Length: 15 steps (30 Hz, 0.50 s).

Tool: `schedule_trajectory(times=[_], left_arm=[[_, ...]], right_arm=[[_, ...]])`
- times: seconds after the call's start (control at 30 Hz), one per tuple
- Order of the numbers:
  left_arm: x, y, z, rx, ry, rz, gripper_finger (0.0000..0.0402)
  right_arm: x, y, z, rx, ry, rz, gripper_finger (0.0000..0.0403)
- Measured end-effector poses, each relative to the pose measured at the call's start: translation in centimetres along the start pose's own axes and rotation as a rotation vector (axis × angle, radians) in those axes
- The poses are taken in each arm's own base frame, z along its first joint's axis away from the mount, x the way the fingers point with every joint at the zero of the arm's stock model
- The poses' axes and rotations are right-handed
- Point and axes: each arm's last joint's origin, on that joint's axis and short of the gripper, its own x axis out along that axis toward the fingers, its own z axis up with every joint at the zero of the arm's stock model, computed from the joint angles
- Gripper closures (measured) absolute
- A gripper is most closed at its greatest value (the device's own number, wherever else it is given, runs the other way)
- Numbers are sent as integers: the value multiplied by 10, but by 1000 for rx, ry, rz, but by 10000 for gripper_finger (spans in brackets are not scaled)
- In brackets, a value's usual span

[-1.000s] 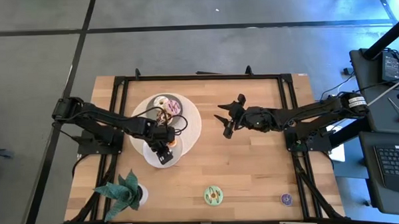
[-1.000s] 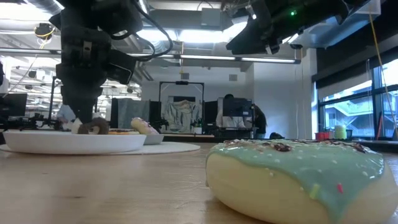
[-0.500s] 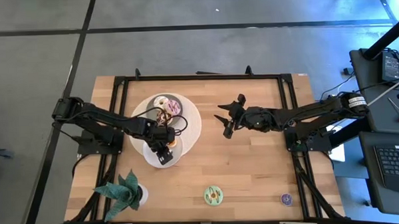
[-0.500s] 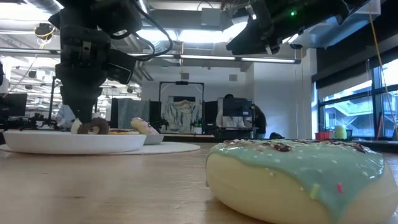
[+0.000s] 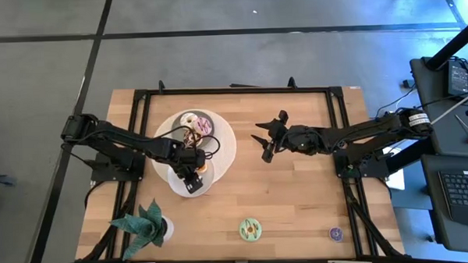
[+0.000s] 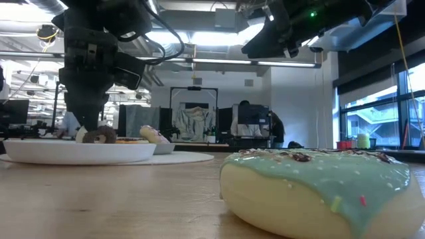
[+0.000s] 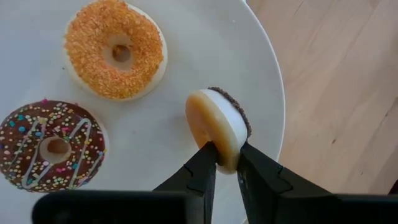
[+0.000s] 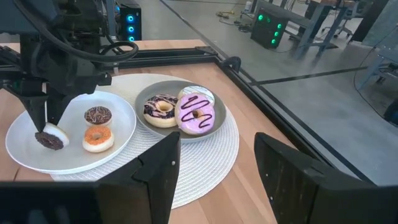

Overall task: Pick & Place donuts
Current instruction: Put the small dark brown donut on the white plate

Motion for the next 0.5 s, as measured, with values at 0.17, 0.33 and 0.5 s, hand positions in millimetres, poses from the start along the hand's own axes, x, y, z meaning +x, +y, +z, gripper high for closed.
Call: schedule_trajectory(times=[0.17,0.33,0.5], left_arm=[[0,1,1,-15,0,-1,327],[-1,2,2,-37,-3,0,310],[-1,2,2,-38,-1,-2,299]], right_arm=[[0,0,0,0,0,0,196],[0,0,0,0,0,0,196],[0,0,0,0,0,0,196]])
